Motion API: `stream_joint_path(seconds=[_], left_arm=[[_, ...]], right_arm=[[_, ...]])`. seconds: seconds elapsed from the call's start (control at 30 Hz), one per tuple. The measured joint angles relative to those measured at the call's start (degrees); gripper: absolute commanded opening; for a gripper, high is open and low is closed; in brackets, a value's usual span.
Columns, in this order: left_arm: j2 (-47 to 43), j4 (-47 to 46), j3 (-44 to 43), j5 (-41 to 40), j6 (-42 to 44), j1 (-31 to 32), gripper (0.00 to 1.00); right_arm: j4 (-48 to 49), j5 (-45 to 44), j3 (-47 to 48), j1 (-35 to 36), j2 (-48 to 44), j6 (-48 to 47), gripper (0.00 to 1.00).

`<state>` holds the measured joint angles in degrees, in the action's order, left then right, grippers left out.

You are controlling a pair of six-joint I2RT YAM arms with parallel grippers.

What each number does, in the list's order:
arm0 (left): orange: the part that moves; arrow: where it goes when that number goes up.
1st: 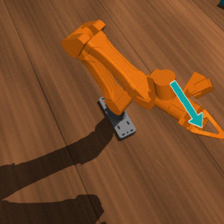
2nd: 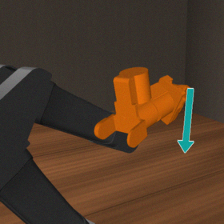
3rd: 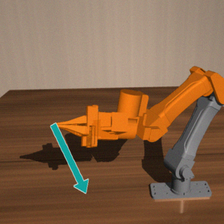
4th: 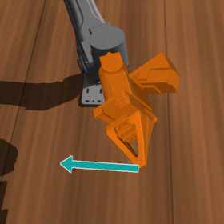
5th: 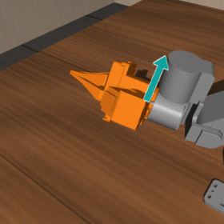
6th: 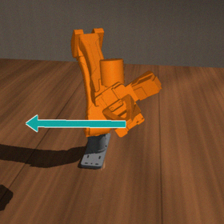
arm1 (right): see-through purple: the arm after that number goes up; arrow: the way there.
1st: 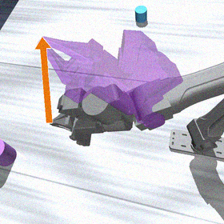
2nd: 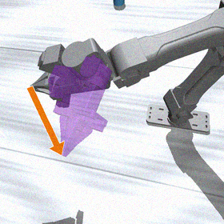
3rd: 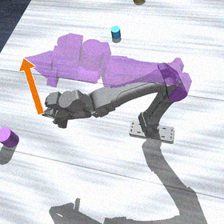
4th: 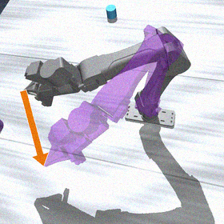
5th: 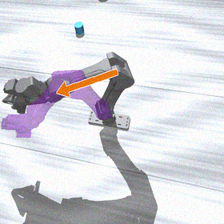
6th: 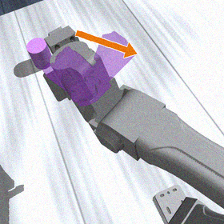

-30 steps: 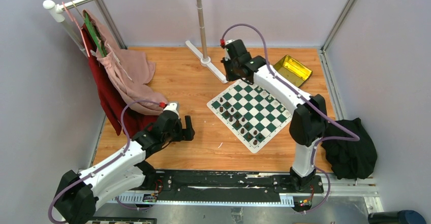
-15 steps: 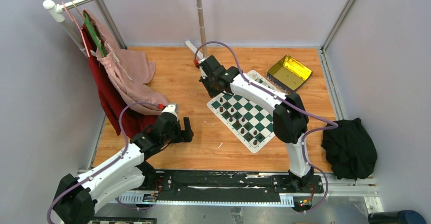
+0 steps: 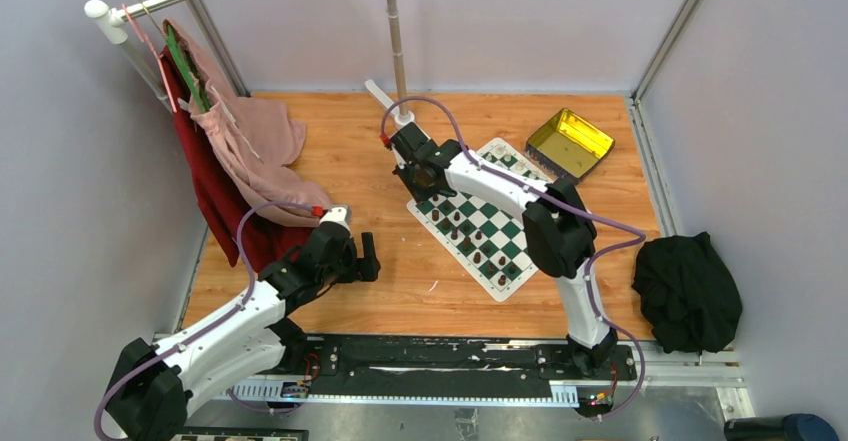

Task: Set up the chess pieces on the board
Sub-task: Place the chess piece on the chessboard.

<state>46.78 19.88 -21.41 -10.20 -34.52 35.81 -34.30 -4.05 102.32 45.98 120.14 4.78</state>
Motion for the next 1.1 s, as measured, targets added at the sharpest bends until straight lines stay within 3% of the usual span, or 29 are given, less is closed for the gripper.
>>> stream_joint_path(seconds=[1.1], left_arm=[[2.32, 0.0, 0.0, 0.02, 0.26, 0.0, 1.0]], right_arm=[[3.63, -0.44, -2.89, -0.83, 3.39, -1.4, 0.0]])
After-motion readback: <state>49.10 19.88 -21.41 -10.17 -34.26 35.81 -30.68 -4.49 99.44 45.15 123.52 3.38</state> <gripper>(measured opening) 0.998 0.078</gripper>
